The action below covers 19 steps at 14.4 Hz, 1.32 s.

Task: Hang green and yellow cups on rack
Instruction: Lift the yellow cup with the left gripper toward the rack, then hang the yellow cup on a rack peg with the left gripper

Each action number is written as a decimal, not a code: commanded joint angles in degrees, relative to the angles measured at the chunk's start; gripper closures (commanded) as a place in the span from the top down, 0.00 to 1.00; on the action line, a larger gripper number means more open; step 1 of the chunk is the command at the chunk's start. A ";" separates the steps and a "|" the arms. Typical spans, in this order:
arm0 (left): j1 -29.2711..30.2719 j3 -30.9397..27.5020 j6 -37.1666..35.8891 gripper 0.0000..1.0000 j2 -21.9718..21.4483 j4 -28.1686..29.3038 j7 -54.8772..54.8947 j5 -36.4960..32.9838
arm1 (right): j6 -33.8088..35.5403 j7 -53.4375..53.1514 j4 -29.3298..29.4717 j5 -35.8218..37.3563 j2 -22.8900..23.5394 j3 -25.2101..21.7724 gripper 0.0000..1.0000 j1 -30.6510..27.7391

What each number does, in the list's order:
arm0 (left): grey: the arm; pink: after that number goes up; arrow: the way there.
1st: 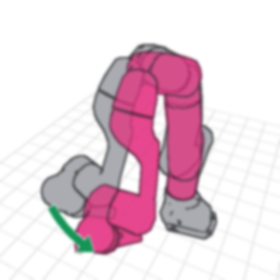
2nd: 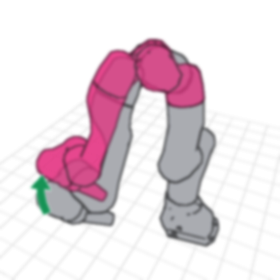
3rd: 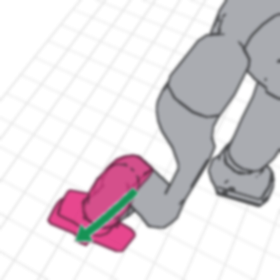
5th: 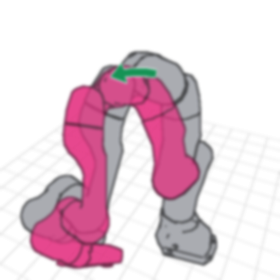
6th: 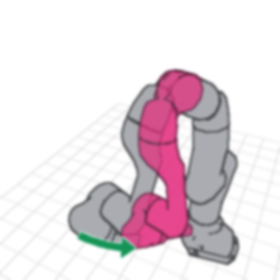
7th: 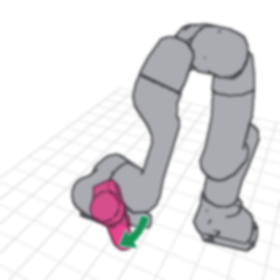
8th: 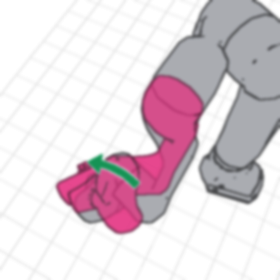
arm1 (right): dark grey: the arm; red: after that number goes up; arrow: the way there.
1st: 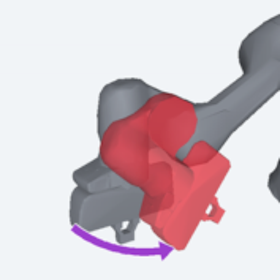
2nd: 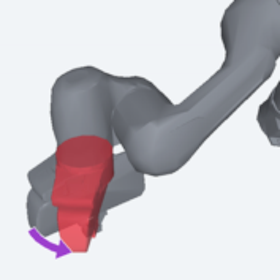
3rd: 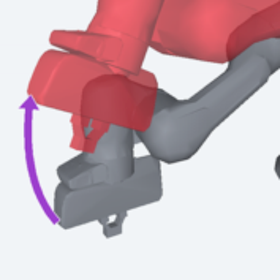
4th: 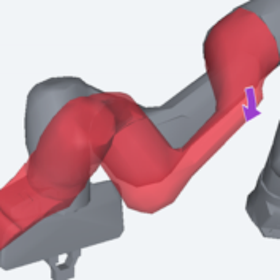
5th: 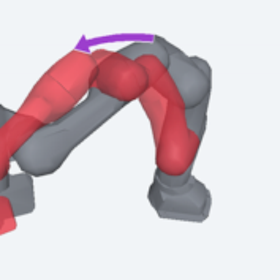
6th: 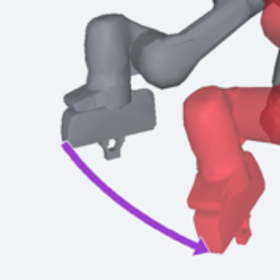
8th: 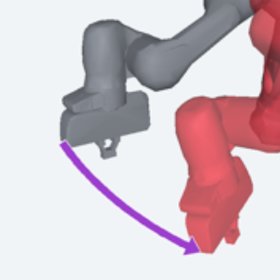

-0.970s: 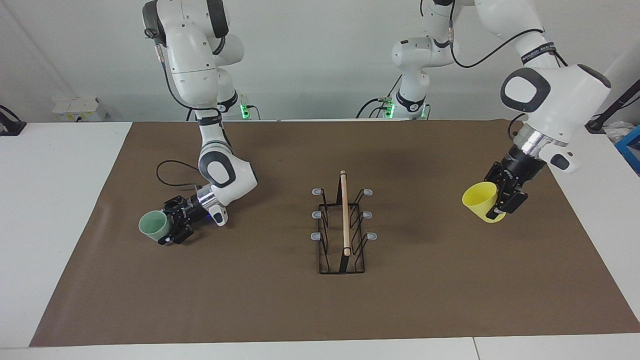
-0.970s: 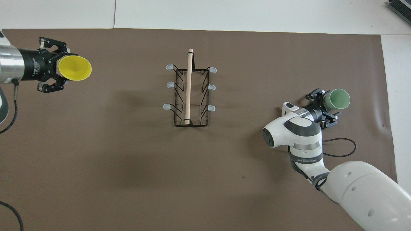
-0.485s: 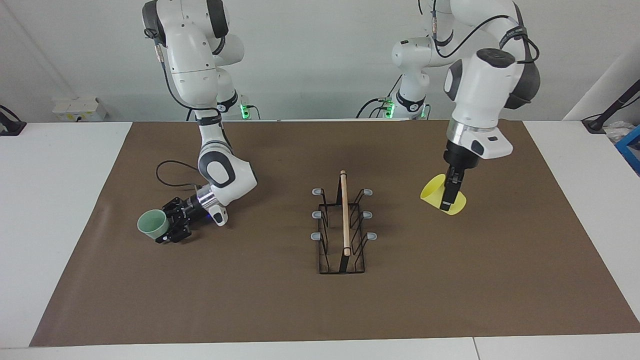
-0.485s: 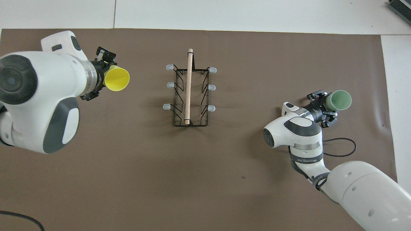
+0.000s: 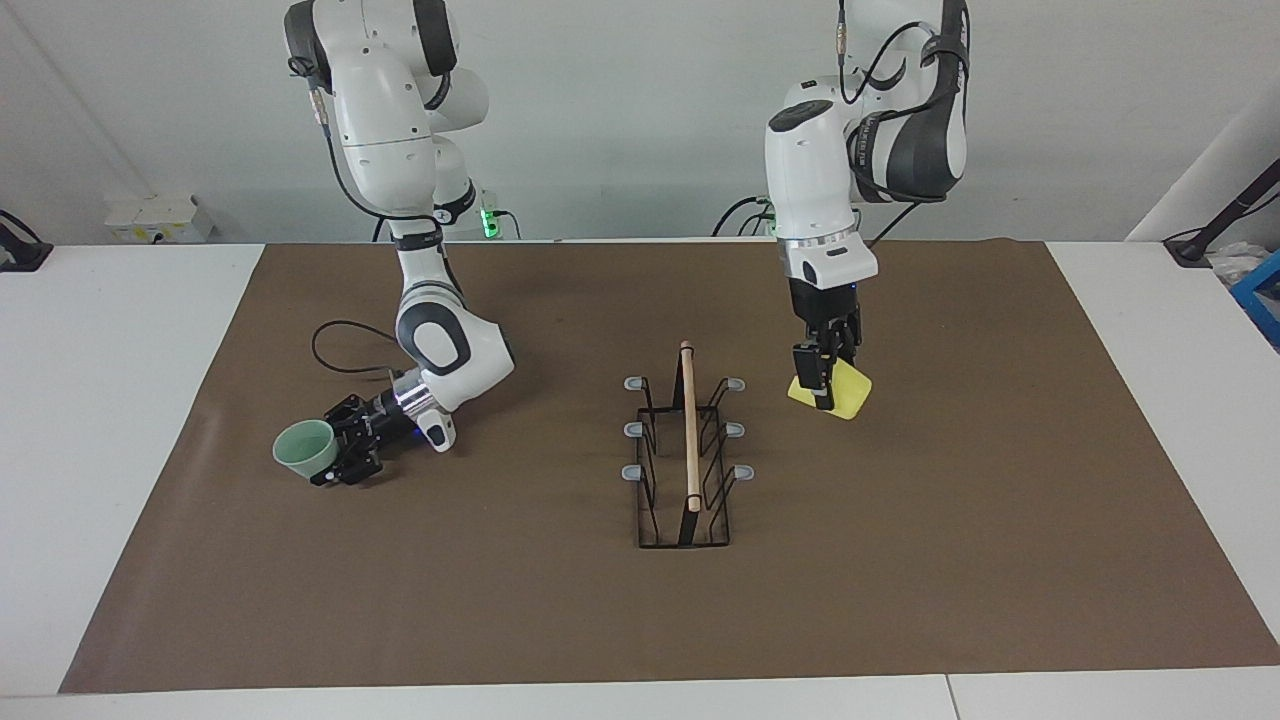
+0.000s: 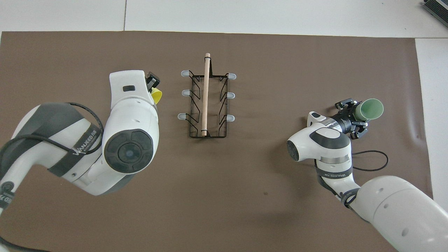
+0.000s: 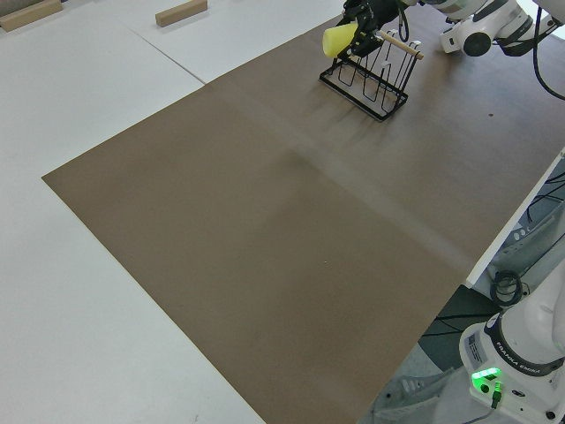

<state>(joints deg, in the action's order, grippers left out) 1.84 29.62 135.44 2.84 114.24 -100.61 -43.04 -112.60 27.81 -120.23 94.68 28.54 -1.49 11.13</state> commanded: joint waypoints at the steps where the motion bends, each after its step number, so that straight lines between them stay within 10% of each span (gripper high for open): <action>1: 0.27 3.15 -0.96 0.00 -2.05 4.05 -10.17 -11.93 | -0.52 -0.65 -0.88 1.65 -1.21 0.35 0.48 -0.15; 9: -0.17 11.07 -12.90 0.00 -1.44 6.70 -22.16 -29.28 | -5.87 8.12 0.44 -14.06 -9.02 0.61 0.44 -0.85; 19: -2.72 18.71 -27.14 0.00 10.06 5.91 -27.43 -43.96 | -5.27 24.22 5.18 -51.22 -20.45 0.79 0.40 -0.41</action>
<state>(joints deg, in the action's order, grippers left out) 0.25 46.66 112.47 9.98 120.26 -125.92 -84.17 -119.10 50.29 -115.36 49.53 9.88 -1.11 10.65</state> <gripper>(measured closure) 0.295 0.322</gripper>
